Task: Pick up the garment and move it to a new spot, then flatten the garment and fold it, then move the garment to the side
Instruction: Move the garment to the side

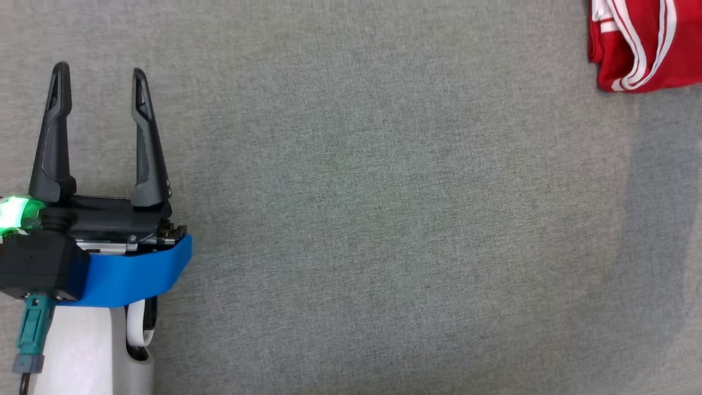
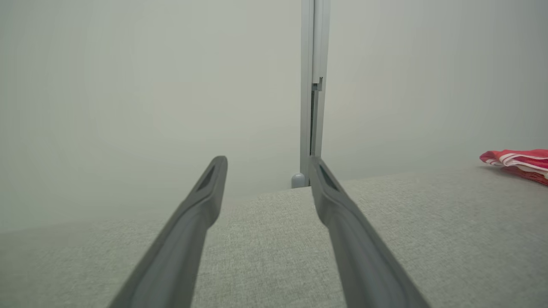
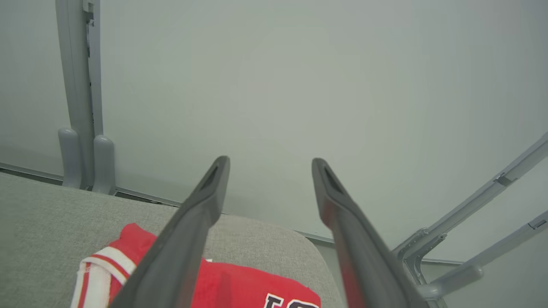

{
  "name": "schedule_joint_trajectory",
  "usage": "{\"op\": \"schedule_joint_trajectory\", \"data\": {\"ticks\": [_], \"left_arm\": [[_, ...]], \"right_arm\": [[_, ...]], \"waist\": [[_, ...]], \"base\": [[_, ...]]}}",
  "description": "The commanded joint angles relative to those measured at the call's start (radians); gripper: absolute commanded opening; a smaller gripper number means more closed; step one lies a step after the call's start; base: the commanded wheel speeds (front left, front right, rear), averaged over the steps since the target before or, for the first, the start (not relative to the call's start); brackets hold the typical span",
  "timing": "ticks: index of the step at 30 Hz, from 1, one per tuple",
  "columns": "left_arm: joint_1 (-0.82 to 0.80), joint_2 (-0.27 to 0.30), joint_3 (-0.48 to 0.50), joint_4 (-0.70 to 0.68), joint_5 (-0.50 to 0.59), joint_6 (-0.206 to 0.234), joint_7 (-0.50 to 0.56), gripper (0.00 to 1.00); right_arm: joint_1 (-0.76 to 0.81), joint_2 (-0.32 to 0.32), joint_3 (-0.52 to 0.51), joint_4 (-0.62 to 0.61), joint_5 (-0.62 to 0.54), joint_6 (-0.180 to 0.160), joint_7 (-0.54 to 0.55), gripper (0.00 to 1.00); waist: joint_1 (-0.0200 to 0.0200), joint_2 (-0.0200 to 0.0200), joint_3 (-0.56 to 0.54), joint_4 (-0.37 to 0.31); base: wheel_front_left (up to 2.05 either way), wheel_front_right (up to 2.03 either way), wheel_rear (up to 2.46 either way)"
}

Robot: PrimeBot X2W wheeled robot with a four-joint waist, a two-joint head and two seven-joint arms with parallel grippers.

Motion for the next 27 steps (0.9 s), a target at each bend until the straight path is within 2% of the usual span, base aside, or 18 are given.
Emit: {"op": "schedule_joint_trajectory", "data": {"ticks": [1,8,15,20,27], "left_arm": [[0.016,-0.005,0.008,0.013,-0.009,0.006,-0.003,1.0],[0.065,-0.035,0.015,0.064,-0.029,0.005,-0.003,1.0],[0.129,-0.059,0.033,0.136,-0.045,0.001,-0.003,1.0],[0.182,-0.07,0.048,0.187,-0.05,-0.005,-0.003,1.0],[0.239,-0.08,0.058,0.241,-0.043,-0.015,-0.003,1.0]], "right_arm": [[0.05,0.027,-0.036,-0.049,-0.009,0.0,-0.004,1.0],[0.26,0.161,-0.143,-0.239,-0.071,0.0,-0.004,1.0],[0.457,0.273,-0.118,-0.357,-0.098,0.0,-0.004,1.0],[0.591,0.316,-0.088,-0.416,-0.066,0.0,-0.004,1.0],[0.786,0.359,-0.102,-0.487,-0.038,0.0,-0.004,1.0]], "waist": [[0.0,0.0,-0.028,0.0],[0.0,0.0,-0.148,0.044],[0.0,0.0,-0.273,0.087],[0.0,0.0,-0.356,0.102],[0.0,0.0,-0.445,0.12]], "base": [[0.0,0.0,0.0],[0.0,0.0,0.0],[0.0,0.0,0.0],[0.0,0.0,0.0],[0.0,0.0,0.0]]}}
